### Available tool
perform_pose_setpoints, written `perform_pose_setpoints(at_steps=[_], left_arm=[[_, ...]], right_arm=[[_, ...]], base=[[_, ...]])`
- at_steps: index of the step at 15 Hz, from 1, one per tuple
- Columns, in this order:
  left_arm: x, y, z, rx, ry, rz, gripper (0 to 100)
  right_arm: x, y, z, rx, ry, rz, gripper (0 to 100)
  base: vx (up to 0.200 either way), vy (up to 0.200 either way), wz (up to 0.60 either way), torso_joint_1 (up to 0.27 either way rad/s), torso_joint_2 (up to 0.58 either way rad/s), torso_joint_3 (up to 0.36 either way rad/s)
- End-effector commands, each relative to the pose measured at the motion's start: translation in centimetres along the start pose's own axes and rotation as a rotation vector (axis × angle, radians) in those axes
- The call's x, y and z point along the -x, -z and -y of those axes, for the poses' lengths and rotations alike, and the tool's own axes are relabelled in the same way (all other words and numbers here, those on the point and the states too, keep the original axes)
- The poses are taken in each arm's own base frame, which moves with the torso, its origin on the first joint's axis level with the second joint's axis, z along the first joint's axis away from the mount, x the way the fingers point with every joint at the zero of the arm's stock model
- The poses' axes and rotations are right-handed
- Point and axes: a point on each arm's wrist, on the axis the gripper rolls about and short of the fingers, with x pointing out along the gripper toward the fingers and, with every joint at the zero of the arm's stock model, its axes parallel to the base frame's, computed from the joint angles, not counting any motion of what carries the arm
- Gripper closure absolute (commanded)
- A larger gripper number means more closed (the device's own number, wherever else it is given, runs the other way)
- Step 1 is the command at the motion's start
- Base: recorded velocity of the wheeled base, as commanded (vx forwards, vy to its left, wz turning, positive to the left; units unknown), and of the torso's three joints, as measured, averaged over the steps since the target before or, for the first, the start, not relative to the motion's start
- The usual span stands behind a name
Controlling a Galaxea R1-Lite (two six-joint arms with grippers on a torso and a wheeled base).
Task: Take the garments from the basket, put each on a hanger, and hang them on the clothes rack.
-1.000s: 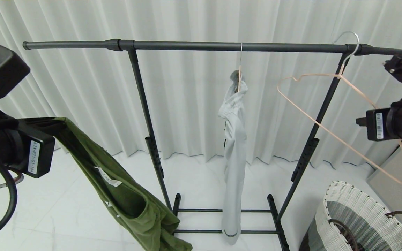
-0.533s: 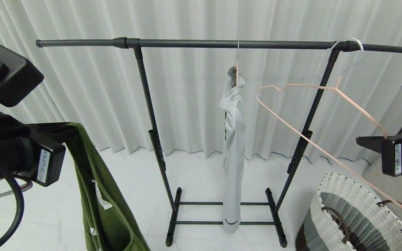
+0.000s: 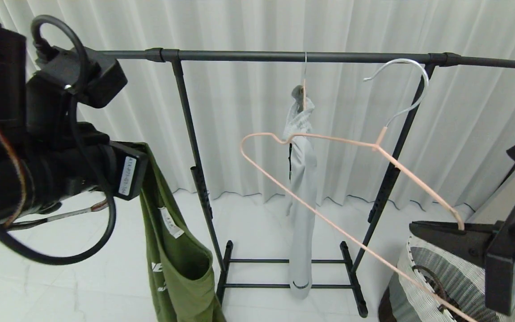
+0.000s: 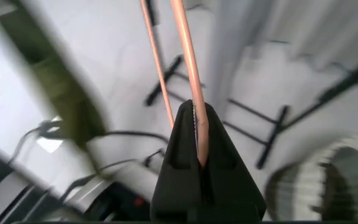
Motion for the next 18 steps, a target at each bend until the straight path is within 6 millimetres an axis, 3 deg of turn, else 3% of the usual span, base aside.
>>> perform_pose_setpoints(at_steps=[1, 6, 18], left_arm=[[-2.9, -0.8, 1.5, 0.025, 0.002, -0.042, 100], [-3.7, -1.5, 1.9, 0.103, 0.001, -0.039, 100], [-3.5, -1.7, 2.3, 0.143, -0.023, -0.033, 100]], right_arm=[[0.2, 1.3, -1.8, 0.018, -0.112, -0.023, 100], [-0.3, 1.9, -2.5, 0.042, -0.145, -0.058, 100], [-5.1, 1.5, -3.6, 0.009, -0.079, -0.005, 100]], base=[[0.000, 0.000, 0.00, 0.000, 0.00, 0.000], [0.000, 0.000, 0.00, 0.000, 0.00, 0.000], [0.000, 0.000, 0.00, 0.000, 0.00, 0.000]])
